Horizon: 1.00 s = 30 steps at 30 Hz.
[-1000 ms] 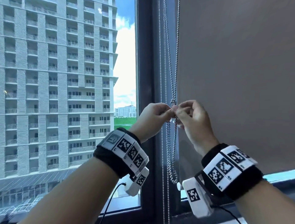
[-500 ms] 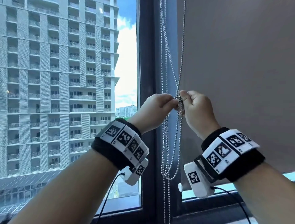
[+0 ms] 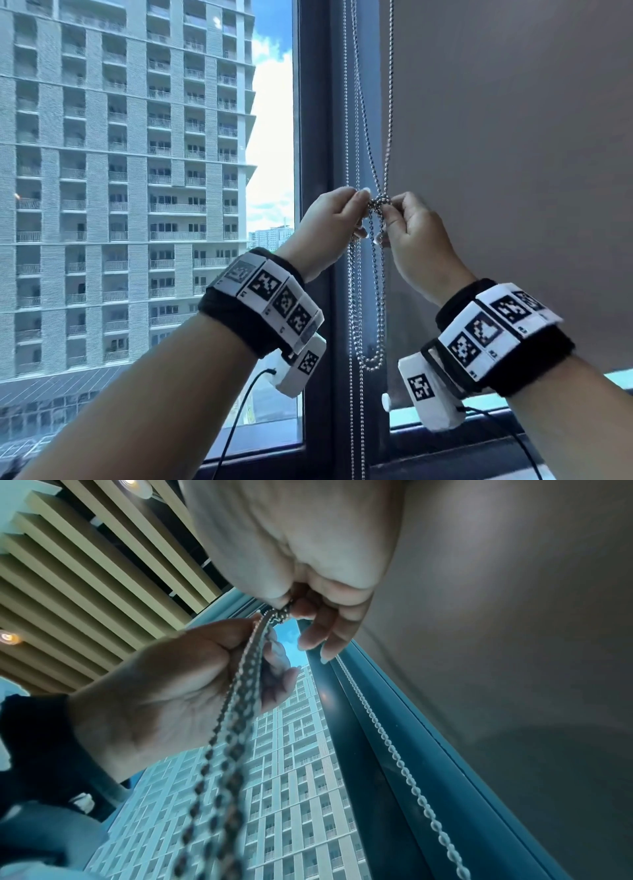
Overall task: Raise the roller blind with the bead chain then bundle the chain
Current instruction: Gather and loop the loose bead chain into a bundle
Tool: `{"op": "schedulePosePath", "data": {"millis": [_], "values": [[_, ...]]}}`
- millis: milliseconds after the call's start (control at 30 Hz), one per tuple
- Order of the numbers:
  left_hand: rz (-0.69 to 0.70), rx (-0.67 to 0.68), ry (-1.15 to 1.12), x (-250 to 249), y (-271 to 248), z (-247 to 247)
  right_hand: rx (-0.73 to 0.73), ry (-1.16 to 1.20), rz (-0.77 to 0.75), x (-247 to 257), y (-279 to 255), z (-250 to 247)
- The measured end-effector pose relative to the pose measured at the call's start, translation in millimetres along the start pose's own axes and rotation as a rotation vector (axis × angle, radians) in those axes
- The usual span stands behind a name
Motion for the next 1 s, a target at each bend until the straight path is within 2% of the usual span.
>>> {"op": "schedulePosePath", "data": {"millis": [133,300,467,633,833,1000], "values": [[-0.057,0.016,-0.122,4,-3,0,0.027,-0.018,-0.02,-1,-2,3],[-0.131,0.039,-0.231,3,-6,6,-0.007,-0.024,-0.026,-3,0,0],[-0.162,0.033,-0.172,10,-7,4,-0.055,0.011,-0.013,-7,-4,-5],[-0.146,0.114,-0.075,18,-19,6,-0.145,0.04,0.022,-14,2,-19],[-0.144,0.191,-0.037,31,-32,8,-0.162,0.081,0.051,-21,5,-27],[-0.204,0.382,-0.073,32,-41,23,-0.111,0.304,0.204,-33,-4,-14]]}}
Point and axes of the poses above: each hand's wrist, its own y-axis towards the middle knuckle, its own z-axis out of the palm, x = y × z, the point moved 6 cm from there along y, towards the middle knuckle, and after that the axes turned 12 degrees about y, right-handed, at the moved point
